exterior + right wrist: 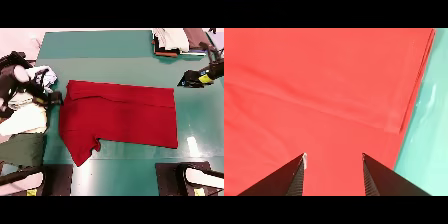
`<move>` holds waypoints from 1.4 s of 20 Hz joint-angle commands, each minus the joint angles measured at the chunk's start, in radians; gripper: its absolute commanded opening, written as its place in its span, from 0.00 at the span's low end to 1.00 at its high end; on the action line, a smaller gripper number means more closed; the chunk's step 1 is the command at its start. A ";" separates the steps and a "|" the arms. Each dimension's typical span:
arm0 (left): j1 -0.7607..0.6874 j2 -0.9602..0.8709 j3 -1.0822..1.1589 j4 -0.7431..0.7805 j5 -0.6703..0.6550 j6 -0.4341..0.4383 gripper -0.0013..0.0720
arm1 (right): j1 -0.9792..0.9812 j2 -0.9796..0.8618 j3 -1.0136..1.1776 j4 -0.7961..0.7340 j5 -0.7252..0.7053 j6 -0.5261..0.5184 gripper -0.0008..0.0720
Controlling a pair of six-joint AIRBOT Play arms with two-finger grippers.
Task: Fold the shirts.
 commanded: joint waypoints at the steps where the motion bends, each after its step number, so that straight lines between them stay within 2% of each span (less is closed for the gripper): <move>1: 0.001 0.257 -0.335 0.024 0.006 -0.038 0.80 | 0.000 0.100 -0.002 0.002 0.016 0.001 0.57; 3: 0.001 0.363 -0.486 0.017 0.032 -0.080 0.80 | 0.000 0.123 -0.002 0.002 0.005 0.001 0.57; 5: 0.001 0.406 -0.558 -0.061 0.055 -0.075 0.80 | 0.000 0.128 -0.002 0.002 0.008 0.001 0.57; 8: 0.001 0.403 -0.629 -0.191 0.123 -0.056 0.80 | 0.000 0.128 -0.002 0.003 0.011 0.001 0.57; 10: 0.001 0.403 -0.652 -0.301 0.188 -0.012 0.80 | 0.000 0.128 -0.002 0.003 0.013 0.001 0.57; 11: 0.001 0.403 -0.653 -0.340 0.201 0.011 0.76 | 0.000 0.128 -0.002 0.002 0.013 0.001 0.57; 13: 0.001 0.403 -0.653 -0.351 0.206 0.031 0.46 | -0.008 0.128 -0.006 0.000 0.027 -0.002 0.57; 14: 0.001 0.403 -0.652 -0.351 0.205 0.038 0.22 | -0.022 0.133 -0.027 -0.002 0.036 -0.012 0.57; 15: 0.001 0.403 -0.652 -0.351 0.205 0.044 0.05 | -0.041 0.146 -0.076 -0.008 0.037 -0.014 0.57; 21: 0.002 0.403 -0.631 -0.296 0.133 0.081 0.05 | -0.293 0.272 -0.526 -0.004 0.026 -0.034 0.57; 22: 0.002 0.403 -0.606 -0.234 0.116 0.078 0.05 | -0.325 0.286 -0.572 0.003 0.014 -0.035 0.57; 23: 0.002 0.403 -0.570 -0.164 0.099 0.055 0.28 | -0.340 0.296 -0.602 0.002 0.006 -0.037 0.57; 24: 0.002 0.403 -0.536 -0.121 0.089 0.033 0.71 | -0.343 0.304 -0.619 0.002 0.004 -0.044 0.57; 25: 0.002 0.403 -0.513 -0.099 0.090 0.016 0.85 | -0.338 0.309 -0.627 0.002 0.002 -0.045 0.57; 28: 0.001 0.403 -0.550 -0.106 0.137 -0.002 0.85 | -0.278 0.313 -0.618 0.002 -0.011 -0.045 0.57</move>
